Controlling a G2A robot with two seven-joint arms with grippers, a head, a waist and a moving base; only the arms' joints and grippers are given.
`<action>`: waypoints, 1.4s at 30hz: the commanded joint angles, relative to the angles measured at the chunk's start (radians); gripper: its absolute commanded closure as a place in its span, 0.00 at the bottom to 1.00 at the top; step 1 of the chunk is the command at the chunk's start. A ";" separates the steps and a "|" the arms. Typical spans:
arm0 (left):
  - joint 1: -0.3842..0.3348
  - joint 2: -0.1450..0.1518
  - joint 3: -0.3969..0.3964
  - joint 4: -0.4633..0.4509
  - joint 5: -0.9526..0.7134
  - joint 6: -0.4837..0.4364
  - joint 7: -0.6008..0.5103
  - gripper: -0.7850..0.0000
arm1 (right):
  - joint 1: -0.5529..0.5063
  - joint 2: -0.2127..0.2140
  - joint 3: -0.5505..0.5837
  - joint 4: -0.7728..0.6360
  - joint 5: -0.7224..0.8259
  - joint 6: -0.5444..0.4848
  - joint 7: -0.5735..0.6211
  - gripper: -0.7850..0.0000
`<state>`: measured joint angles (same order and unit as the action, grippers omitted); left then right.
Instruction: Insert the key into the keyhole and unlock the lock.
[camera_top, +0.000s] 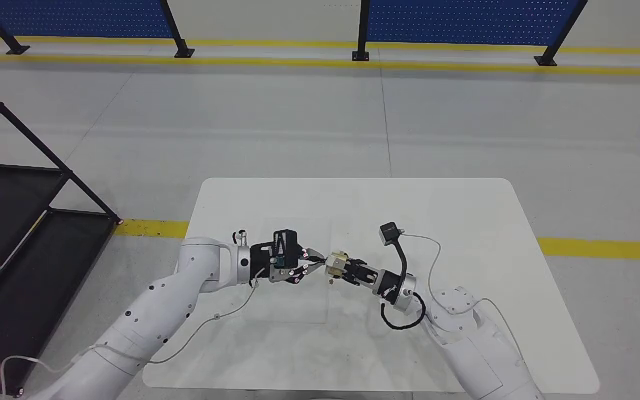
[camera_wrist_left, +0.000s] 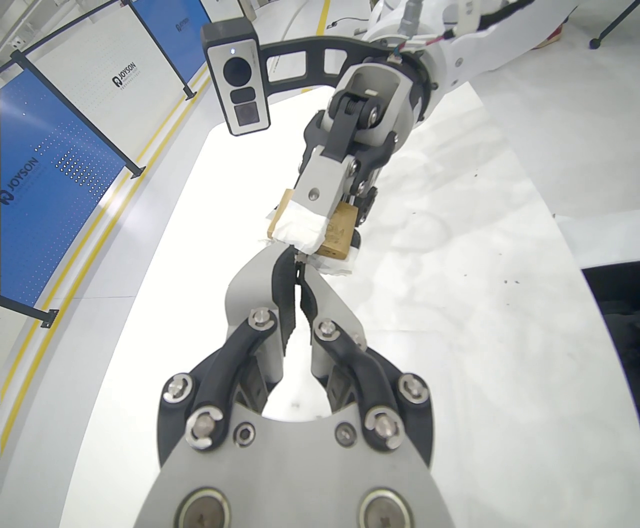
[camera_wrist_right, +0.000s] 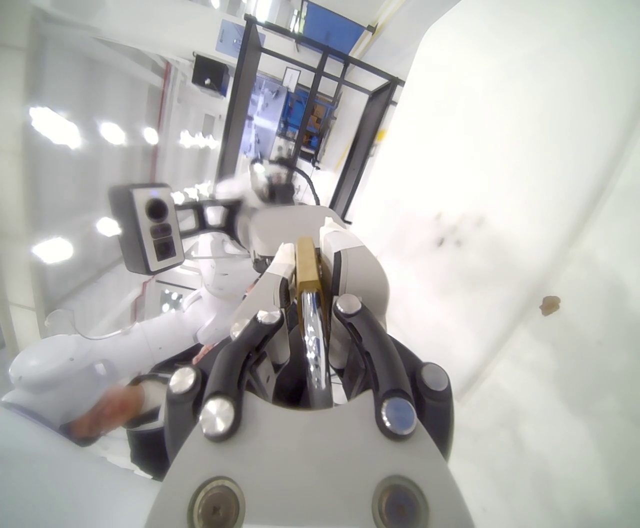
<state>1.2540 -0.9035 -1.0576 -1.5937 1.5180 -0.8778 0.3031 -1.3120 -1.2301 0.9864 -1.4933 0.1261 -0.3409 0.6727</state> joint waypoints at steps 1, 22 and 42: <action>0.000 0.000 0.000 0.004 -0.001 -0.002 0.002 1.00 | 0.000 0.000 0.000 0.000 0.000 0.000 0.000 1.00; 0.002 -0.001 -0.012 0.017 -0.019 -0.025 0.003 1.00 | 0.000 0.000 0.000 0.000 0.000 0.000 0.000 1.00; 0.049 0.008 -0.092 0.042 -0.102 -0.008 -0.001 0.00 | 0.000 0.000 0.000 0.000 0.000 0.000 0.000 1.00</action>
<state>1.2978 -0.8975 -1.1381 -1.5563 1.4217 -0.8817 0.2991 -1.3120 -1.2301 0.9865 -1.4933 0.1261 -0.3410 0.6727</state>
